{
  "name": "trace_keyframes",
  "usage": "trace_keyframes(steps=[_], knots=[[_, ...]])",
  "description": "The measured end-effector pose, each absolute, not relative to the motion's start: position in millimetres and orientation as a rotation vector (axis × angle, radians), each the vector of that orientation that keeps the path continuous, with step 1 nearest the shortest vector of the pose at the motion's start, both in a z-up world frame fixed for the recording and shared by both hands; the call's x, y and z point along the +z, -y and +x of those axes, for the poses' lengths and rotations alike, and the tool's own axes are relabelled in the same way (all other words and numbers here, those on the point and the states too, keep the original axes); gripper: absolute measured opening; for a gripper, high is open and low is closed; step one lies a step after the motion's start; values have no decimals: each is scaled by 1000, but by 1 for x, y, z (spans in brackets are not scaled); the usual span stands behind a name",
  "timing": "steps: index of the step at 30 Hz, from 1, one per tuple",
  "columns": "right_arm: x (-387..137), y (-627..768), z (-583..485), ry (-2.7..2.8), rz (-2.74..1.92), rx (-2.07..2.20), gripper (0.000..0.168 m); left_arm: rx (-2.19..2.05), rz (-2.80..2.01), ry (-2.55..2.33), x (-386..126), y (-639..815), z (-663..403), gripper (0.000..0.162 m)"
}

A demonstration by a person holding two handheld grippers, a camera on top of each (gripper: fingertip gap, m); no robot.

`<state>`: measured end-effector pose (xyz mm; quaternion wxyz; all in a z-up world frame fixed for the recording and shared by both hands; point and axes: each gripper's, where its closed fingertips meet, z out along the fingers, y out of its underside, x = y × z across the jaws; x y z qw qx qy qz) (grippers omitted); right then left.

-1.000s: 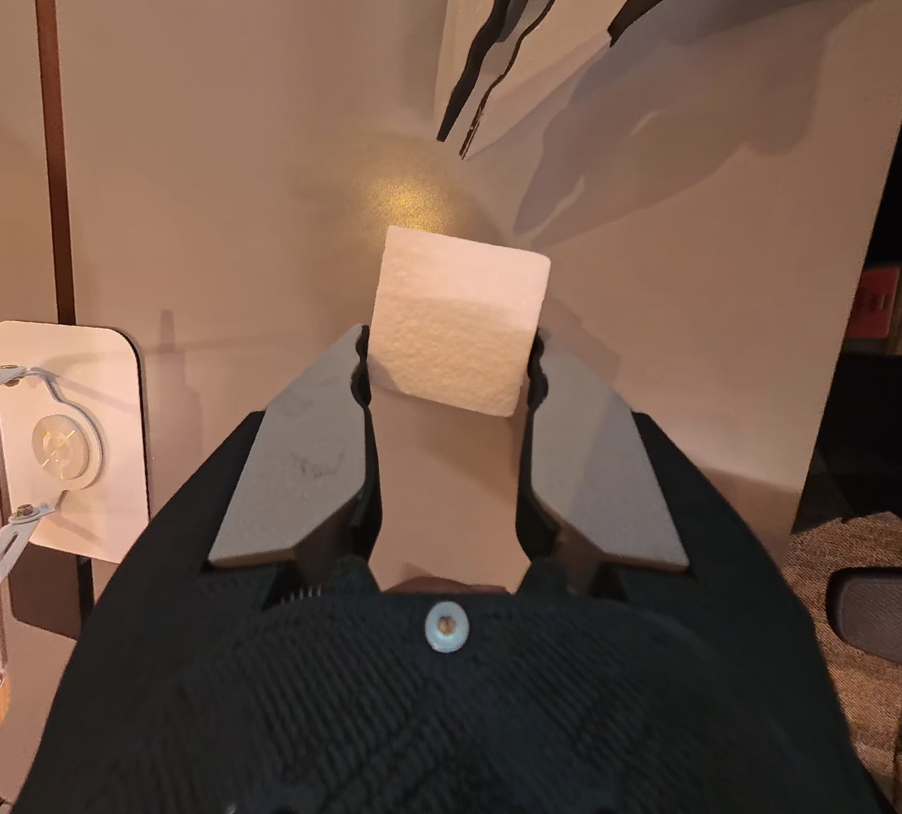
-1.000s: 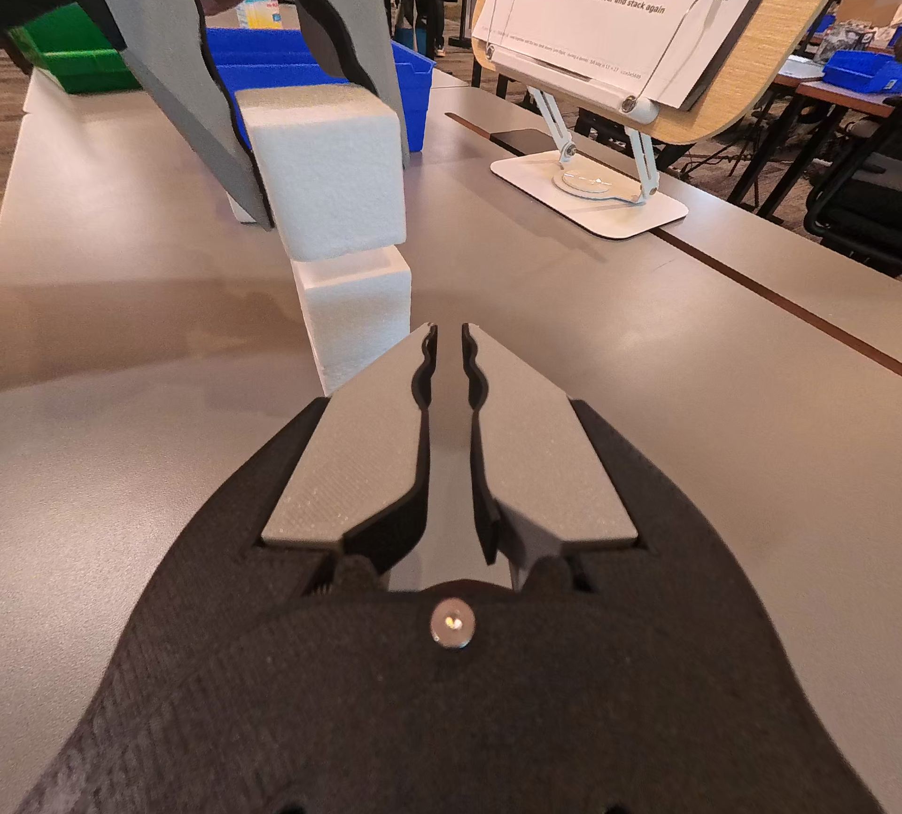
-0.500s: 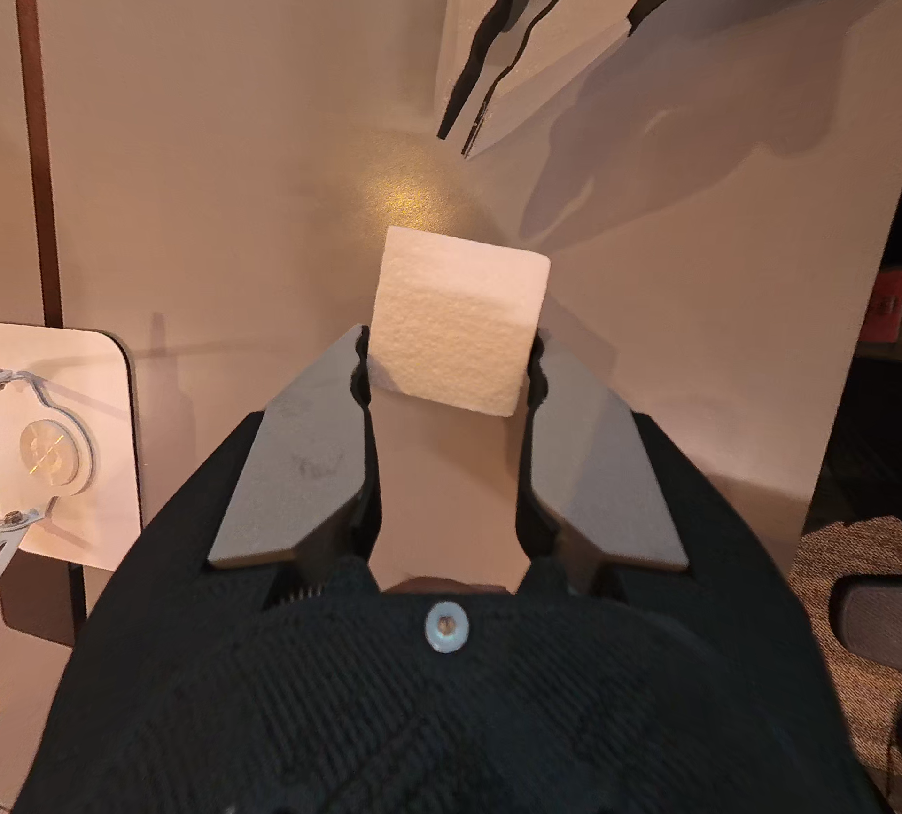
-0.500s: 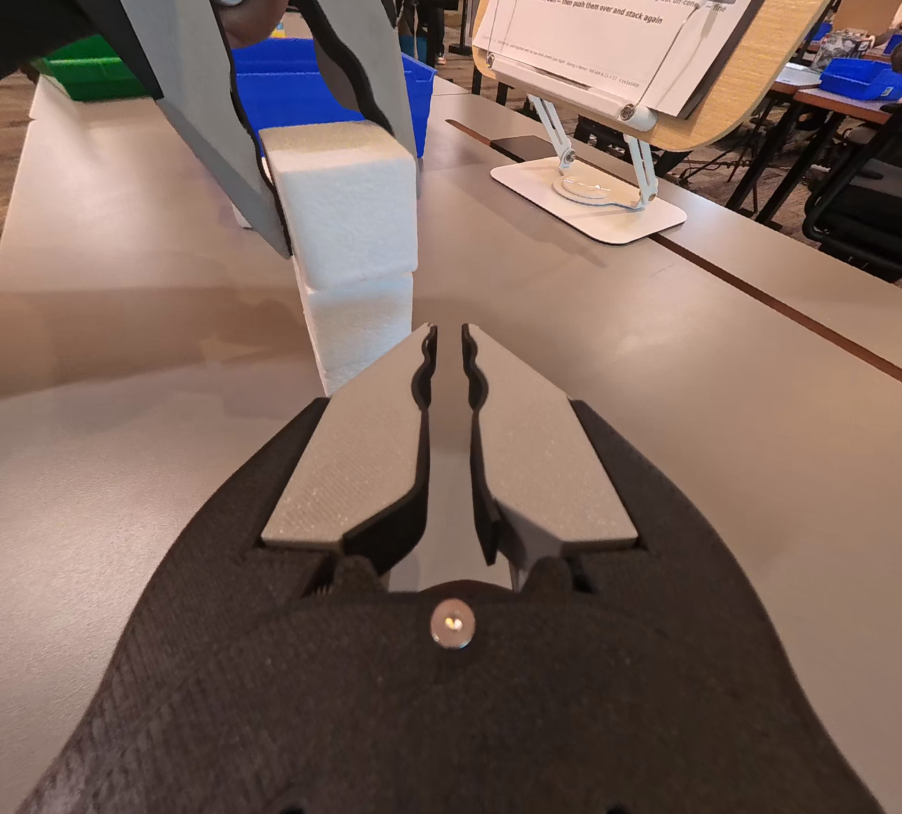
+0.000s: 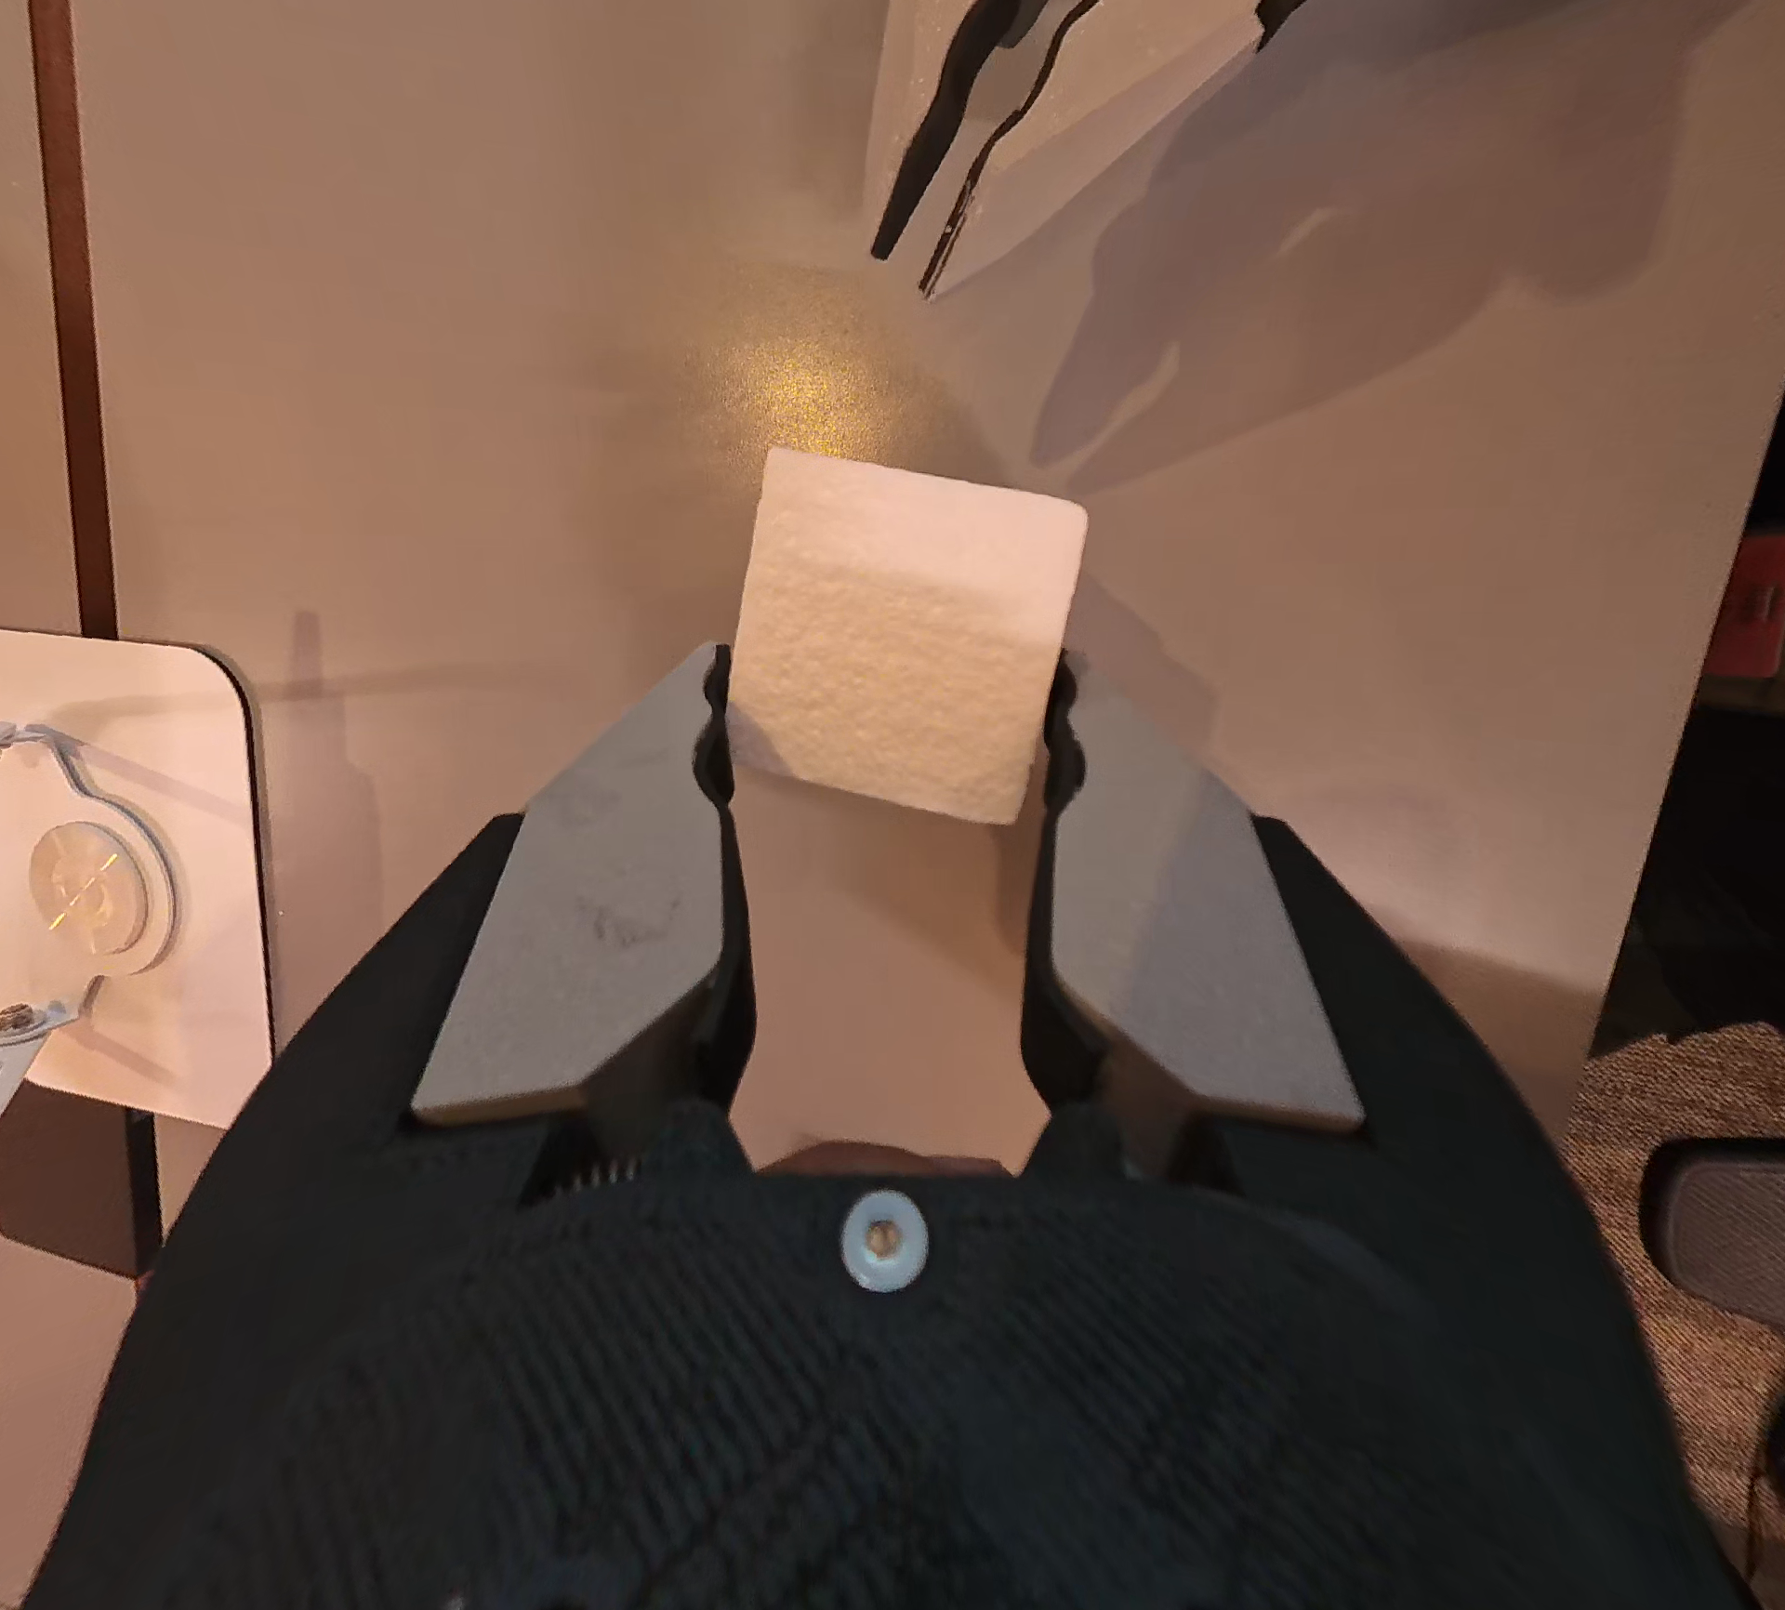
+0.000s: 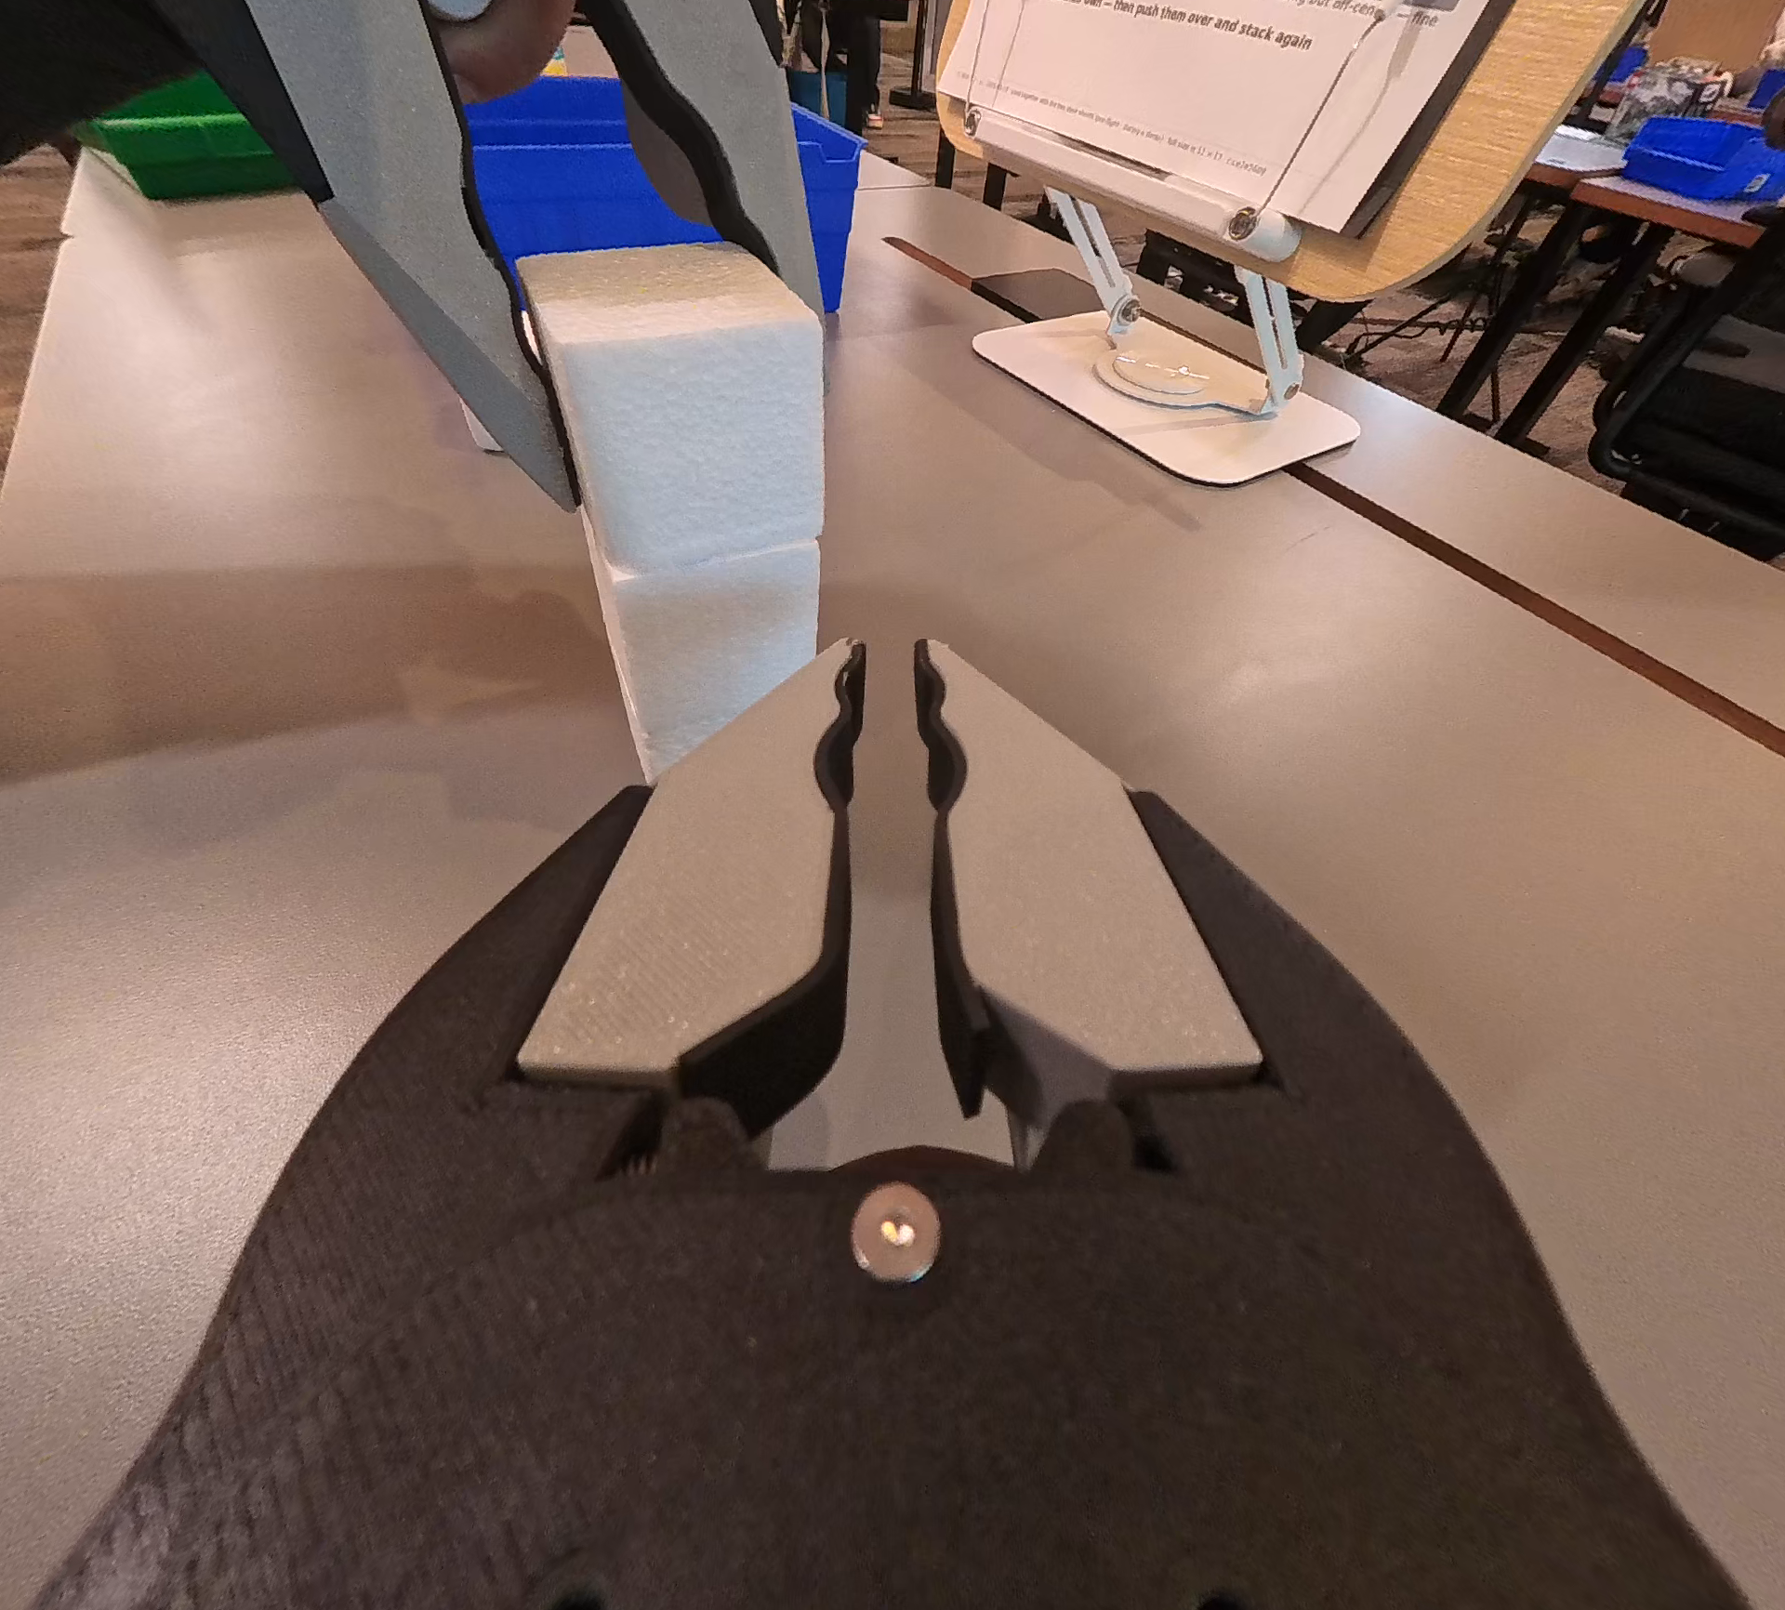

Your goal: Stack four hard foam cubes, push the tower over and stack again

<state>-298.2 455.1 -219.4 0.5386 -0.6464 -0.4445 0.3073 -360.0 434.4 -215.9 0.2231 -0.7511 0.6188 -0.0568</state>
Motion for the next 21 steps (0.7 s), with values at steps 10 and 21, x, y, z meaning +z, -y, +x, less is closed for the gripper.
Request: trace_keyframes(steps=[10, 21], knots=[[-219, -454, -298, 1061, -1535, 730, 7, -158, -2094, -1701, -218, -434, -360, 67], [-219, -454, -298, 1059, -1533, 731, 7, -166, -2096, -1650, -209, -433, -365, 73]])
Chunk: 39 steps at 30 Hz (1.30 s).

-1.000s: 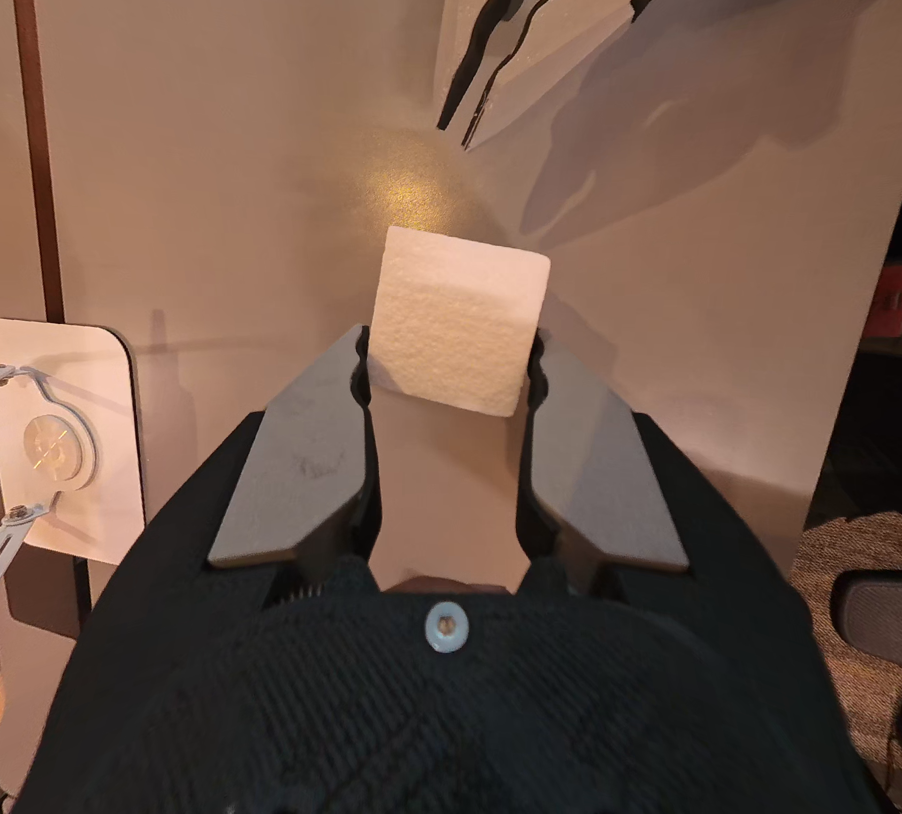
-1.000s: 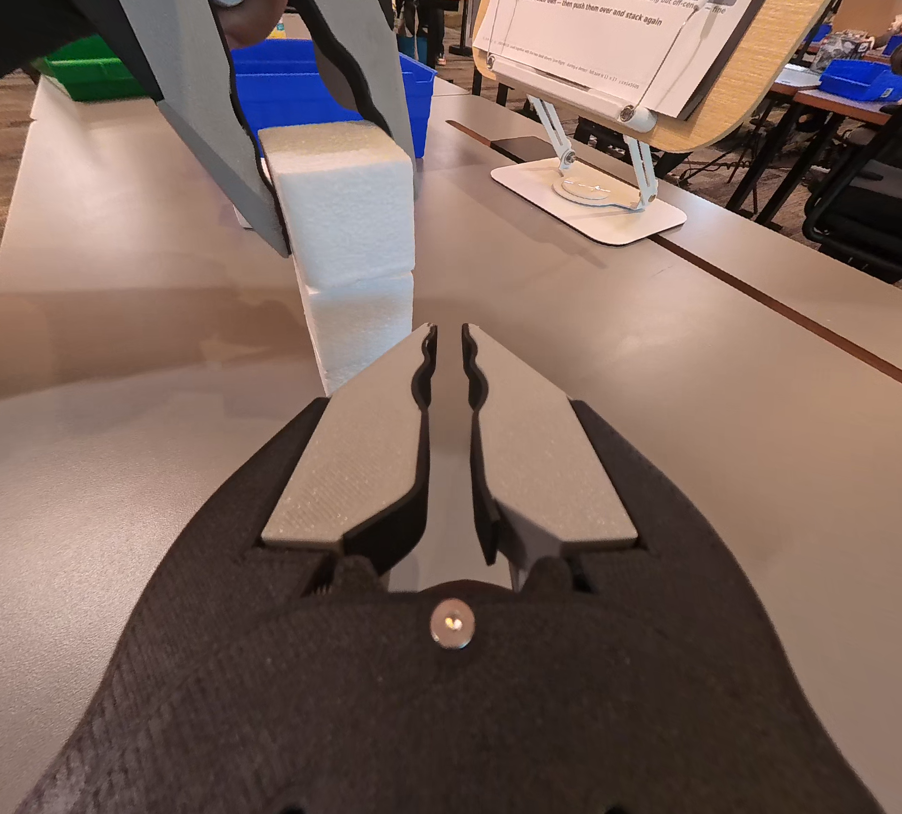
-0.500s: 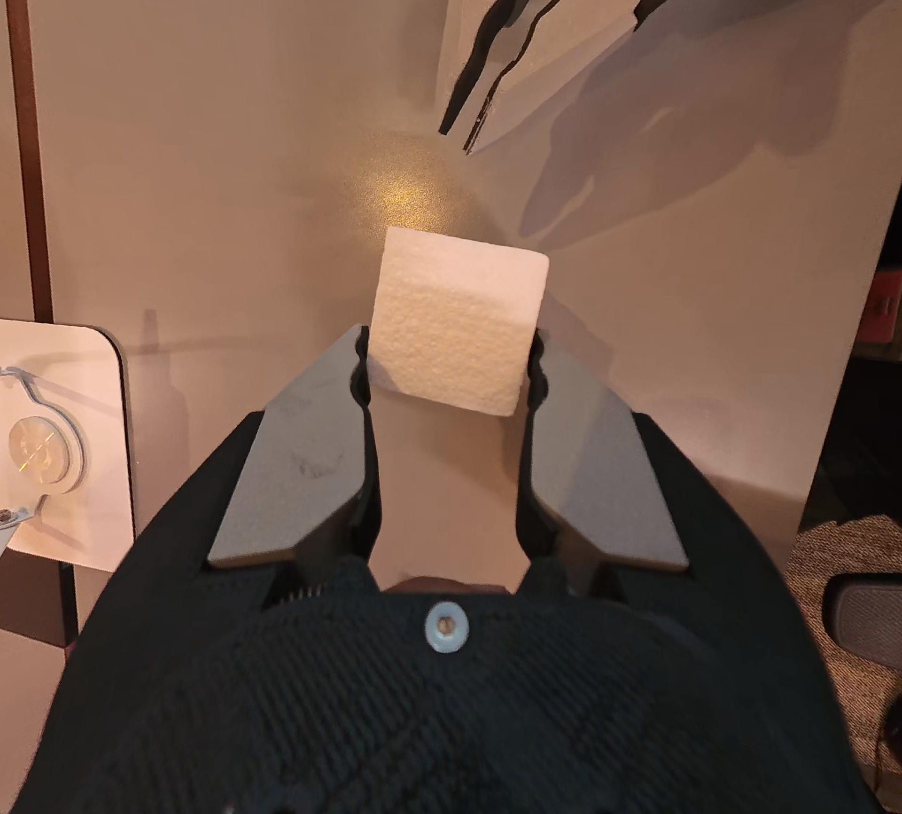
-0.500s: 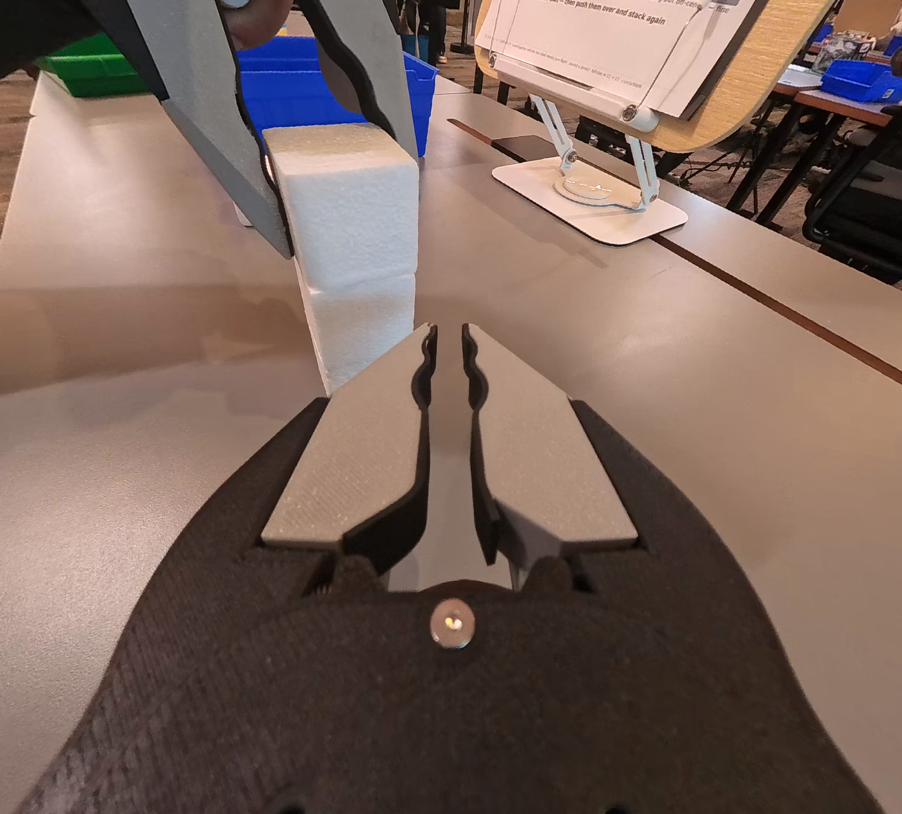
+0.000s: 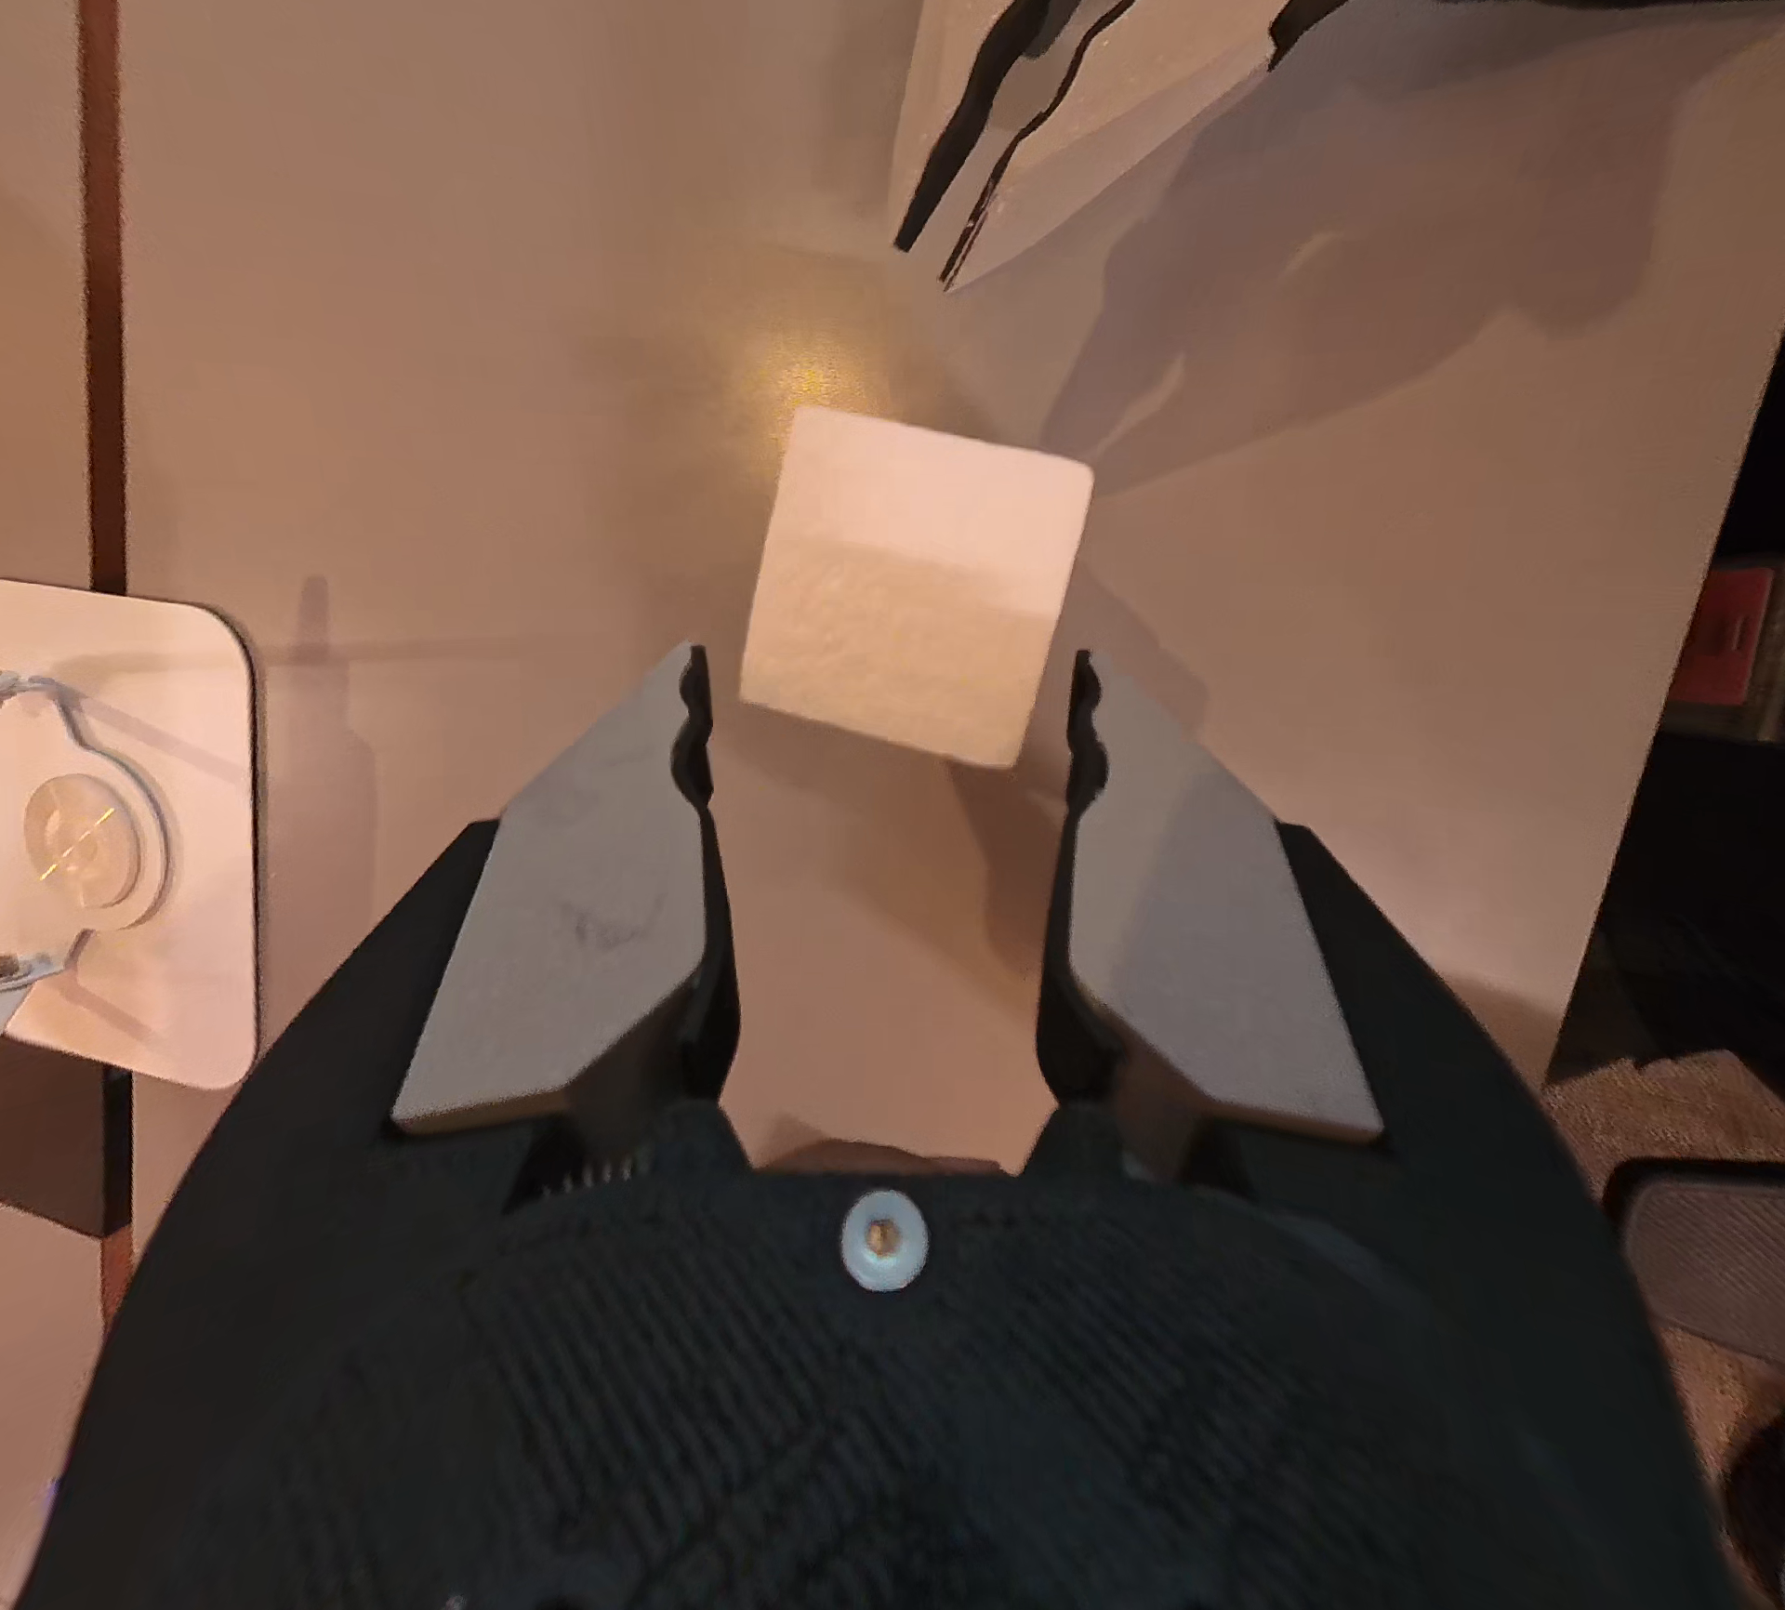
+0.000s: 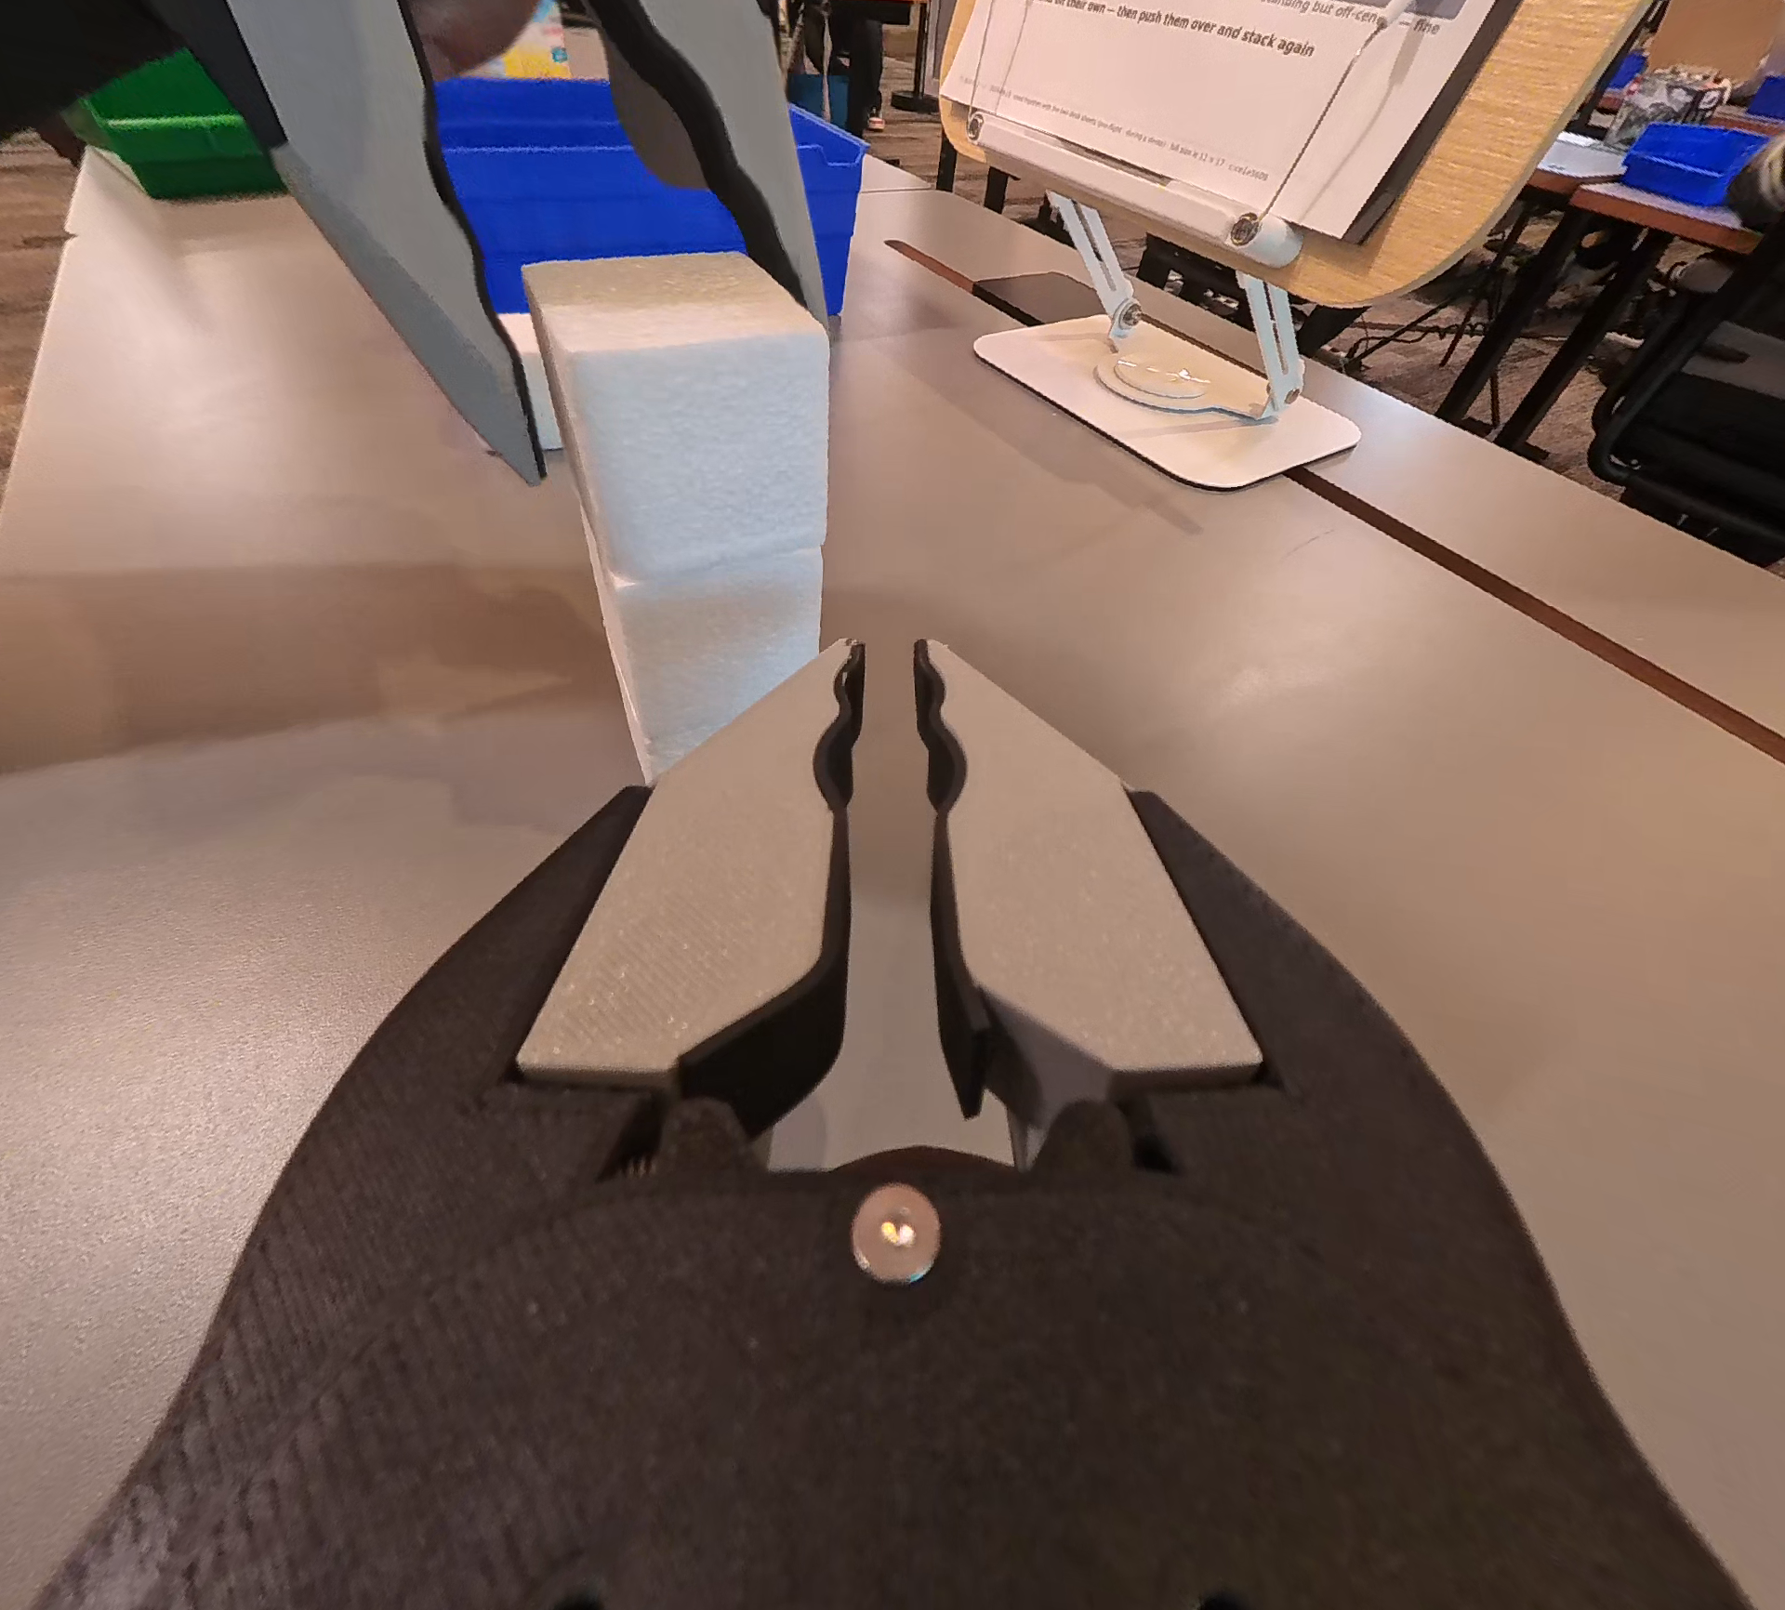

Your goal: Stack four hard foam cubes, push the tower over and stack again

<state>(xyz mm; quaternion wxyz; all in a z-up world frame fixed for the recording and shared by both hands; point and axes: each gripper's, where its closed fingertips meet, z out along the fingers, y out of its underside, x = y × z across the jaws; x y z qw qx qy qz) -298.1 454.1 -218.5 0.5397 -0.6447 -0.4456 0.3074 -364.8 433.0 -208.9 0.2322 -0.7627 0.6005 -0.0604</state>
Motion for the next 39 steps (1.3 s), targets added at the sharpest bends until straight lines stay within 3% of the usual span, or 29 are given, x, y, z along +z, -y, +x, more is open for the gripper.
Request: trace_keyframes(steps=[8, 12, 17, 26, 27, 33, 39], knots=[[-215, -453, -297, 1048, -1523, 743, 7, -99, -2090, -1223, -173, -433, -438, 72], [-218, -452, -299, 1067, -1525, 726, 7, -71, -2189, -849, -177, -430, -508, 81], [-219, -452, -300, 1072, -1528, 720, 7, 20, -2366, -467, -230, -421, -585, 83], [-225, -453, -302, 1085, -1546, 710, 7, -24, -2520, -327, -305, -416, -619, 83], [-225, -453, -302, 1085, -1546, 709, 7, -84, -2506, -326, -304, -417, -615, 63], [-226, -453, -302, 1086, -1548, 714, 7, -224, -2393, -422, -274, -421, -591, 62], [-229, -453, -303, 1102, -1553, 698, 7, -387, -2171, -779, -197, -419, -507, 62]])
